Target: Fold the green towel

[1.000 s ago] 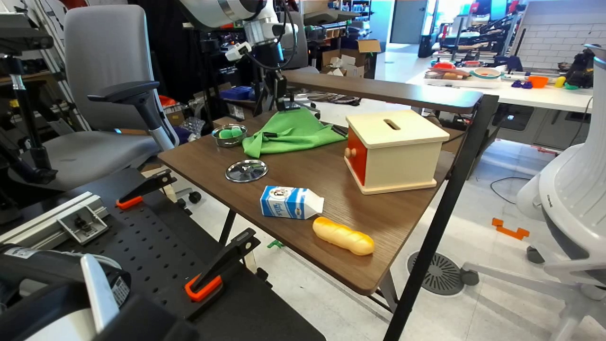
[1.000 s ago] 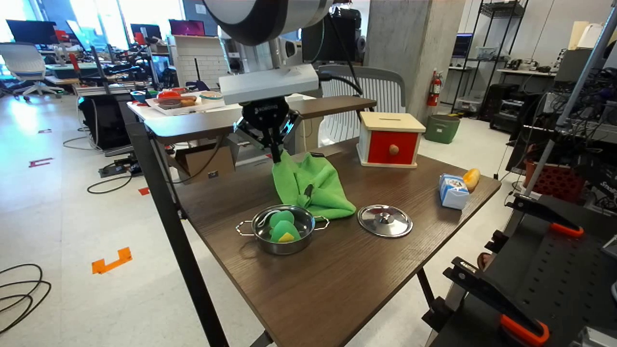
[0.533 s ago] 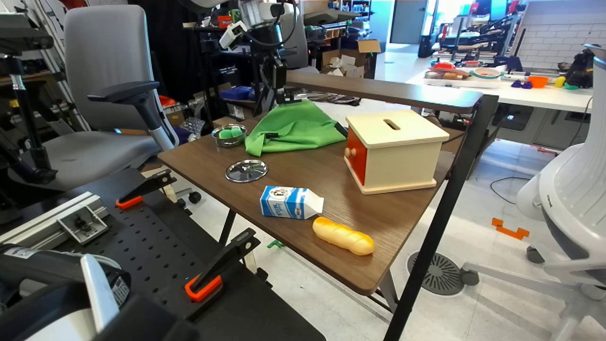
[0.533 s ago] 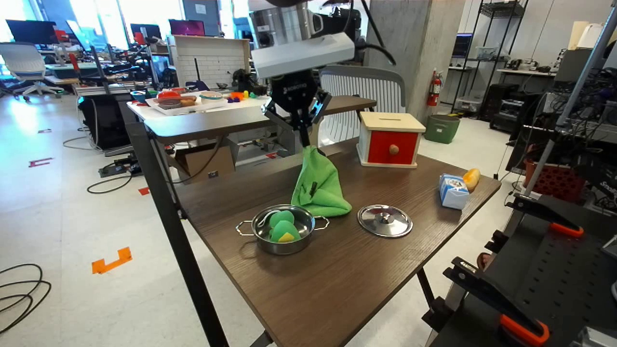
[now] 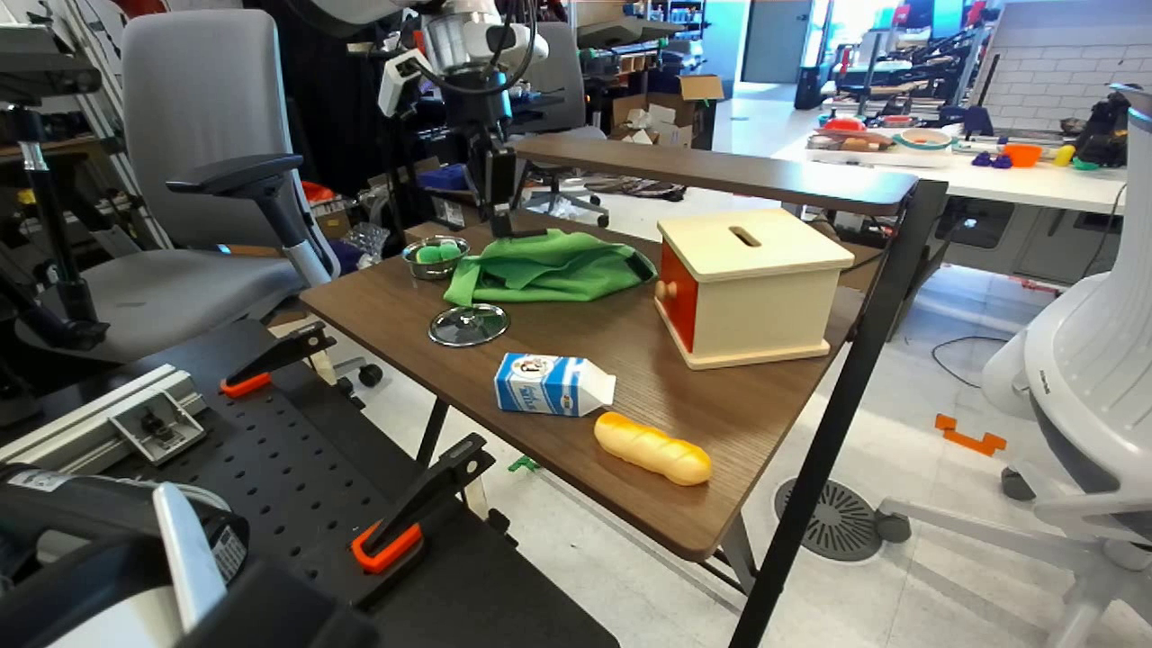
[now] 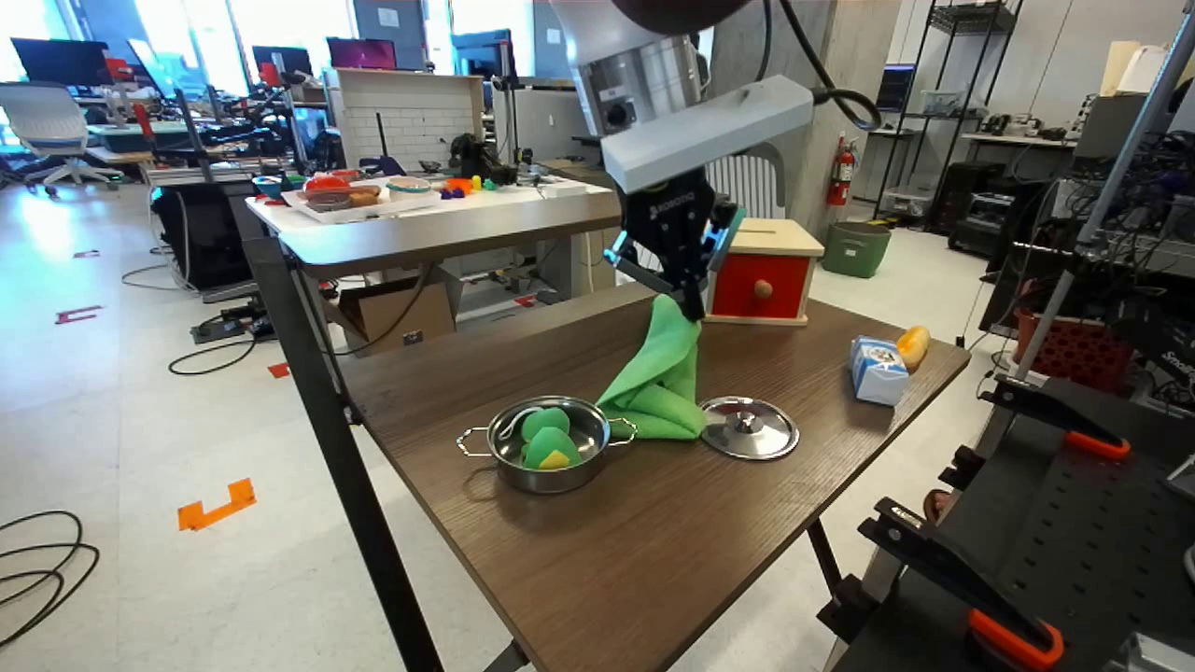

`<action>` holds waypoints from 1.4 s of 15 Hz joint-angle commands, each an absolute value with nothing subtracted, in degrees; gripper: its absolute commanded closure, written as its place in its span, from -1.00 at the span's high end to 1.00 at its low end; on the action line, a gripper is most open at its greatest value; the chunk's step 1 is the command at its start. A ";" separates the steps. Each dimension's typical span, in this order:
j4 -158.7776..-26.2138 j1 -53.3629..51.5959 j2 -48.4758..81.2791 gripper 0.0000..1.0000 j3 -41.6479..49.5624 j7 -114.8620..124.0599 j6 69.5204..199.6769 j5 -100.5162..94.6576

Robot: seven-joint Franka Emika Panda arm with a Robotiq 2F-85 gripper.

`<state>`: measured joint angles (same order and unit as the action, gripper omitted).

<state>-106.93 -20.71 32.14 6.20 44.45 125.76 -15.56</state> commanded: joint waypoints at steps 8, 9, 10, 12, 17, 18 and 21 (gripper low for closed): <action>-116.90 -19.41 30.52 -0.47 5.28 45.48 126.97 -19.62; -117.16 -19.29 30.44 -0.46 5.17 45.38 126.83 -19.60; -117.31 -19.25 30.45 -0.35 5.17 45.51 126.86 -19.60; -117.53 -19.01 30.16 -0.06 5.11 45.37 126.80 -19.24; -117.52 -18.61 26.39 0.70 5.04 44.66 124.93 -18.74; -117.59 -18.41 24.97 0.83 4.94 44.24 124.42 -18.75; -117.38 -17.67 20.30 1.00 4.81 43.72 123.87 -19.41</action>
